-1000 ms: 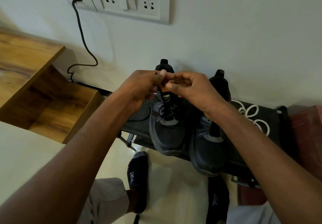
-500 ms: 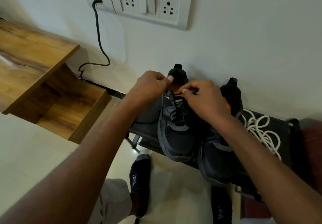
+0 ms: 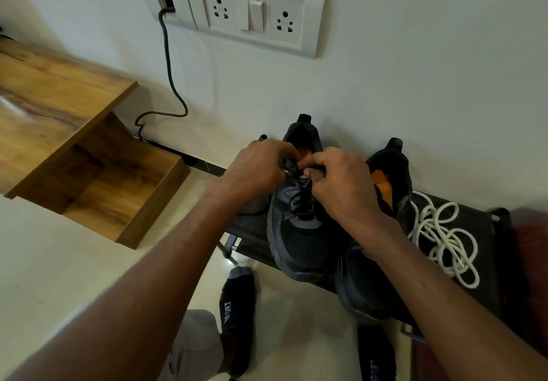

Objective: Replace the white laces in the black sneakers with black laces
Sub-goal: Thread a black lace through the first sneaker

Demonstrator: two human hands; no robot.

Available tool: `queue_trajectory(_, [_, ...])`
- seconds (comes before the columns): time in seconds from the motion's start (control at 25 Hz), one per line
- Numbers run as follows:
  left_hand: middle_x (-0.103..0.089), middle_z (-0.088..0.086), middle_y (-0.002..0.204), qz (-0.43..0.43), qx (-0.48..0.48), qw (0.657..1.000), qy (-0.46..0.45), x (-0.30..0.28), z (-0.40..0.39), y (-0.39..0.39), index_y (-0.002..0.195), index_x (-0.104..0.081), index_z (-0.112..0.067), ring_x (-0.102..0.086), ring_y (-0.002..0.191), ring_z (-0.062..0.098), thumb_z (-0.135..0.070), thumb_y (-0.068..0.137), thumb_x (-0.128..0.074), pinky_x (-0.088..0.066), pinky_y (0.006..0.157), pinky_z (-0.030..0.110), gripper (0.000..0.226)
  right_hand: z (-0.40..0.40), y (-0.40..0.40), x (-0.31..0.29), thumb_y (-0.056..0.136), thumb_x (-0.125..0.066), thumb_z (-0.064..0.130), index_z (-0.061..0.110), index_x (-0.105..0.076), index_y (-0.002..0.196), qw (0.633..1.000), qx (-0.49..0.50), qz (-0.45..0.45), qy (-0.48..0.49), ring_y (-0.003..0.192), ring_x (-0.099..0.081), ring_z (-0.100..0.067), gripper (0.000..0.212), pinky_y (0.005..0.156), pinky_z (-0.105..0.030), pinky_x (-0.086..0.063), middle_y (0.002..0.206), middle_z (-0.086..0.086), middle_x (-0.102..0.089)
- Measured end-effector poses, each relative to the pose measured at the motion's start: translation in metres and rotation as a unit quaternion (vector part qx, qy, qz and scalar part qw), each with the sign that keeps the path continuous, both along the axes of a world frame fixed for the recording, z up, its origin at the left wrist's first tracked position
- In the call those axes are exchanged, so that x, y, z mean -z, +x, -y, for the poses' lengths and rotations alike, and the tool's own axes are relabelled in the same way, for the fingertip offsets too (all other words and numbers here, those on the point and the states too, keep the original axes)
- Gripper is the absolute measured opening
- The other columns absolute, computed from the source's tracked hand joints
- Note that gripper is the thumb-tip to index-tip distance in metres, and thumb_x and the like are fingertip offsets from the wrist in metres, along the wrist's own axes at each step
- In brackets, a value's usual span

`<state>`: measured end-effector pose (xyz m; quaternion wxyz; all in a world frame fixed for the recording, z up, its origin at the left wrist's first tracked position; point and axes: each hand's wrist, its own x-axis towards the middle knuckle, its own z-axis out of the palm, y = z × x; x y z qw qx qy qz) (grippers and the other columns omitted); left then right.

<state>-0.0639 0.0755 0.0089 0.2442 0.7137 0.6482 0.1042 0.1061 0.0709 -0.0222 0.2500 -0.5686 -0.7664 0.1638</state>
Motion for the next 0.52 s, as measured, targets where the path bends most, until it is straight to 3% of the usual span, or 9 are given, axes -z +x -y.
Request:
queue_trajectory(0.08, [-0.063, -0.004, 0.093, -0.002, -0.010, 1.000, -0.003, 0.004, -0.001, -0.002, 0.125, -0.069, -0.032, -0.062, 0.091, 0.021, 0.000, 0.085, -0.061, -0.039, 0.063, 0.028, 0.052, 0.000, -0.002, 0.000, 0.096, -0.073, 0.028, 0.024, -0.080, 0.105, 0.998, 0.011, 0.050, 0.021, 0.081, -0.061, -0.019, 0.012, 0.065, -0.033, -0.052, 0.095, 0.005, -0.058])
queue_trajectory(0.24, [-0.064, -0.004, 0.093, 0.008, -0.024, 1.000, 0.004, 0.011, -0.004, -0.006, 0.123, -0.069, -0.036, -0.064, 0.091, 0.022, 0.000, 0.085, -0.060, -0.046, 0.067, 0.030, 0.053, -0.001, -0.004, -0.005, 0.096, -0.071, 0.036, 0.026, -0.080, 0.104, 0.994, 0.028, 0.100, 0.031, 0.076, -0.057, -0.020, 0.016, 0.060, -0.030, -0.042, 0.091, 0.008, -0.049])
queue_trajectory(0.4, [-0.057, -0.010, 0.081, 0.016, -0.030, 0.999, 0.008, 0.013, -0.005, -0.006, 0.122, -0.071, -0.035, -0.061, 0.080, 0.019, 0.000, 0.086, -0.062, -0.046, 0.061, 0.028, 0.050, -0.002, -0.006, -0.002, 0.097, -0.070, 0.036, 0.026, -0.080, 0.109, 0.993, 0.027, 0.110, 0.036, 0.076, -0.051, -0.016, 0.018, 0.062, -0.028, -0.039, 0.090, 0.009, -0.045])
queue_trajectory(0.52, [-0.054, -0.012, 0.077, 0.027, -0.035, 0.999, 0.003, 0.013, -0.006, -0.007, 0.121, -0.071, -0.034, -0.062, 0.079, 0.017, 0.000, 0.086, -0.062, -0.042, 0.057, 0.024, 0.050, -0.002, -0.009, 0.005, 0.096, -0.073, 0.032, 0.026, -0.080, 0.104, 0.997, 0.041, 0.069, -0.002, 0.079, -0.056, -0.017, 0.013, 0.063, -0.029, -0.041, 0.091, 0.010, -0.048])
